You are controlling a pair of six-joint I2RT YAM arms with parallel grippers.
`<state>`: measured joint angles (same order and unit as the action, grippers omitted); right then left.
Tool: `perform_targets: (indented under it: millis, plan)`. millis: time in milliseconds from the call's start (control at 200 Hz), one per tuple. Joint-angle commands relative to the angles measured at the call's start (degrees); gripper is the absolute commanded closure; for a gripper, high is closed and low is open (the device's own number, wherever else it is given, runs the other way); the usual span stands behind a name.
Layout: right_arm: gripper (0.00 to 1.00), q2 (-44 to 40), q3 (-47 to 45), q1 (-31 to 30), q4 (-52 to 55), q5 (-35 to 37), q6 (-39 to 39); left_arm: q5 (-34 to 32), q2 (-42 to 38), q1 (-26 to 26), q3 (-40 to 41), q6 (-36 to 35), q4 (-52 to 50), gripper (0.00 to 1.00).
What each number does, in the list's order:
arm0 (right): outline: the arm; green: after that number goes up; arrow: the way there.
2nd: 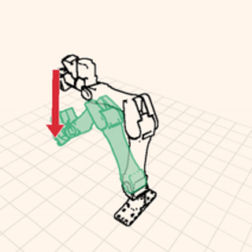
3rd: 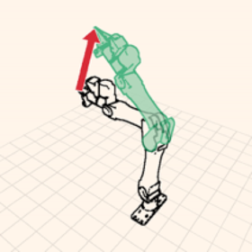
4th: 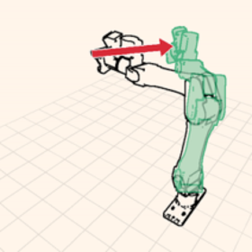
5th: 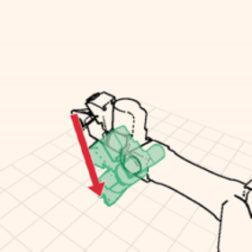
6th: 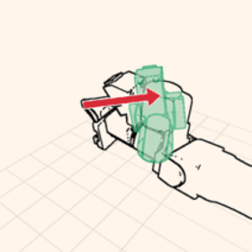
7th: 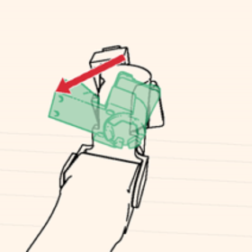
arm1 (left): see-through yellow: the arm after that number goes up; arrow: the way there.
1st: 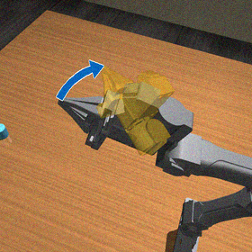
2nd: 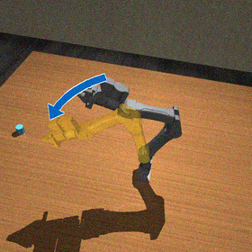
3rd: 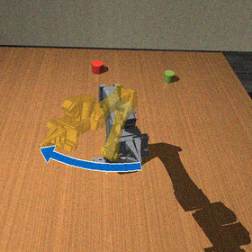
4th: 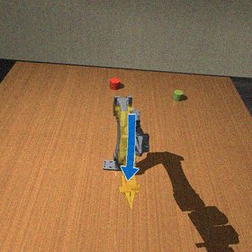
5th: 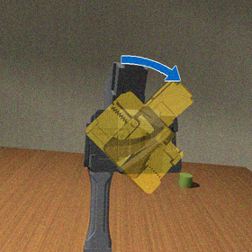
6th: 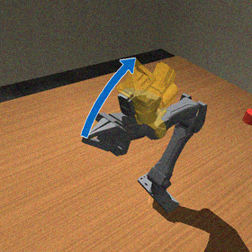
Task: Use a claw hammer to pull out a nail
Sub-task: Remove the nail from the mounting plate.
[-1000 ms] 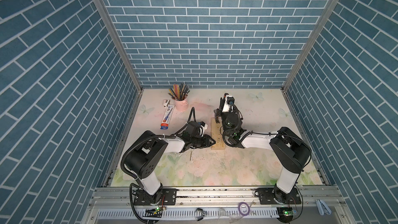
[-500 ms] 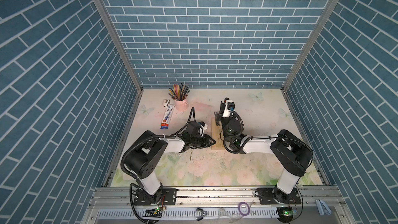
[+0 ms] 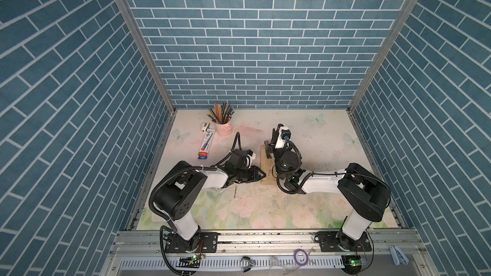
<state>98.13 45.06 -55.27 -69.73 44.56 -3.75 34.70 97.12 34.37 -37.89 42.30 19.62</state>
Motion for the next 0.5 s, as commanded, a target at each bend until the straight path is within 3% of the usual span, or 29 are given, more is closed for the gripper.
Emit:
perform_targets:
  millis: [0,495]
  plan:
    - [1.00,-1.00,-1.94,-0.82,5.91,1.75,-2.50,-2.35,1.38,-0.09,1.38,-0.03,-3.10,0.61]
    - [1.00,-4.54,-3.37,-2.22,15.89,1.34,-7.61,-1.92,2.02,-0.09,0.93,-0.20,-2.82,0.61]
